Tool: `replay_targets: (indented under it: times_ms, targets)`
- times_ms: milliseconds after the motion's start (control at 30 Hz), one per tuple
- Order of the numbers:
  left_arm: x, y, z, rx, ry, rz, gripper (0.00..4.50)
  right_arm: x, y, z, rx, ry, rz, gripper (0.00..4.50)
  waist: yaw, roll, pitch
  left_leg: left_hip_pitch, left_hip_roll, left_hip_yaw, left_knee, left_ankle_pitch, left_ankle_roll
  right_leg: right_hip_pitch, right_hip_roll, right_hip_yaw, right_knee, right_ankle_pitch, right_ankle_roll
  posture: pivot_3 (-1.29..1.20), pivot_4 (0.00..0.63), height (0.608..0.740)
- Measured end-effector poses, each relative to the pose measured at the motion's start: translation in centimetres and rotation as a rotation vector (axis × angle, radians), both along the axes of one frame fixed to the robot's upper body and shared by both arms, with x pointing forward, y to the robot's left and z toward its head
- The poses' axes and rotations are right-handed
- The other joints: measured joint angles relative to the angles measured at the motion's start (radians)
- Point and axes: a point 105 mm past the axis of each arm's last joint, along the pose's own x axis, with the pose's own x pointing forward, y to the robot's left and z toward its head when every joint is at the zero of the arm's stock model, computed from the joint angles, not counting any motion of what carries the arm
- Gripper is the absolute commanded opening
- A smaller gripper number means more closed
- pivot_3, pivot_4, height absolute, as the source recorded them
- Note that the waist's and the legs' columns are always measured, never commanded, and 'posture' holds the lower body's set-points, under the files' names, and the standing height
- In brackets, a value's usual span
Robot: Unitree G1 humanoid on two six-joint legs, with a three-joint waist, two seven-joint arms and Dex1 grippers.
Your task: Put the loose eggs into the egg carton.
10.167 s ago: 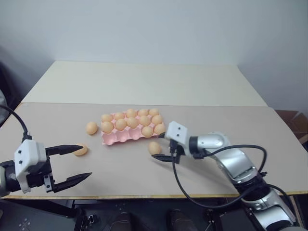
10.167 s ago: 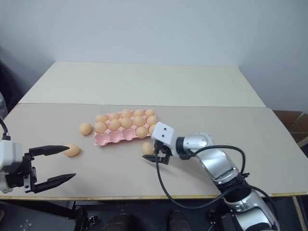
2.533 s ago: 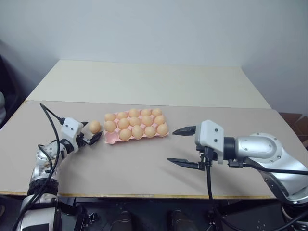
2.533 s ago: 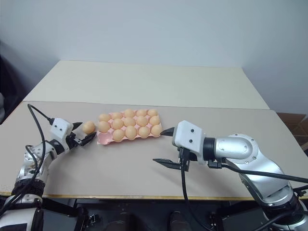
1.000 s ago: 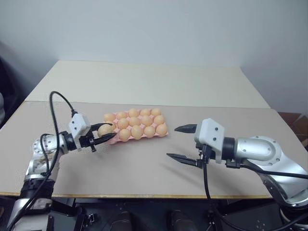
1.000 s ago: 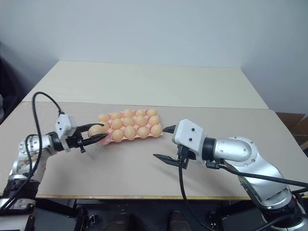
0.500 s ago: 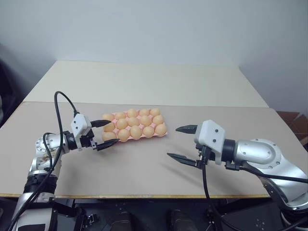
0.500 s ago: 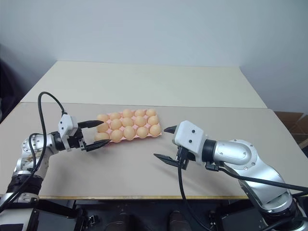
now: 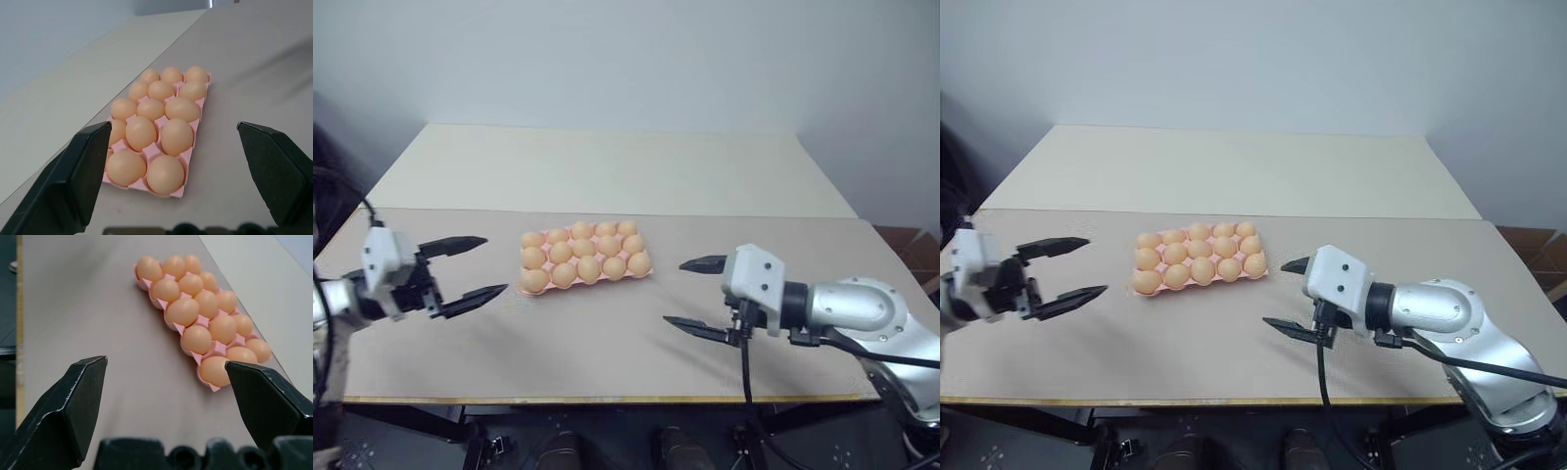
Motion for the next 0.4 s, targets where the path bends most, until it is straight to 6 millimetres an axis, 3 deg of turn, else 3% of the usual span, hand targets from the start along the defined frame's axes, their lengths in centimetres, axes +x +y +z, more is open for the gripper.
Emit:
replay_targets:
  times_ms: [133, 400]
  targets:
    - [-1.7, 0.1, -0.5, -0.012, 0.064, 0.016, 4.48, -0.4, -0.9, -0.3, -0.036, 0.026, 0.027, 4.50, 0.003, 0.000, 0.000, 0.000, 0.000, 0.000, 0.000, 0.000, 0.000, 0.000, 0.000, -0.001, 0.000, 0.000, 0.000, 0.00, 0.150, 0.740]
    - [-2.9, -0.1, 0.2, -0.005, 0.058, 0.065, 4.48, -0.7, -1.4, -0.4, -0.054, 0.051, 0.056, 4.50, -0.001, 0.000, 0.000, 0.000, 0.000, 0.001, 0.000, 0.000, 0.000, -0.001, 0.000, 0.000, -0.001, 0.000, 0.000, 0.00, 0.150, 0.740]
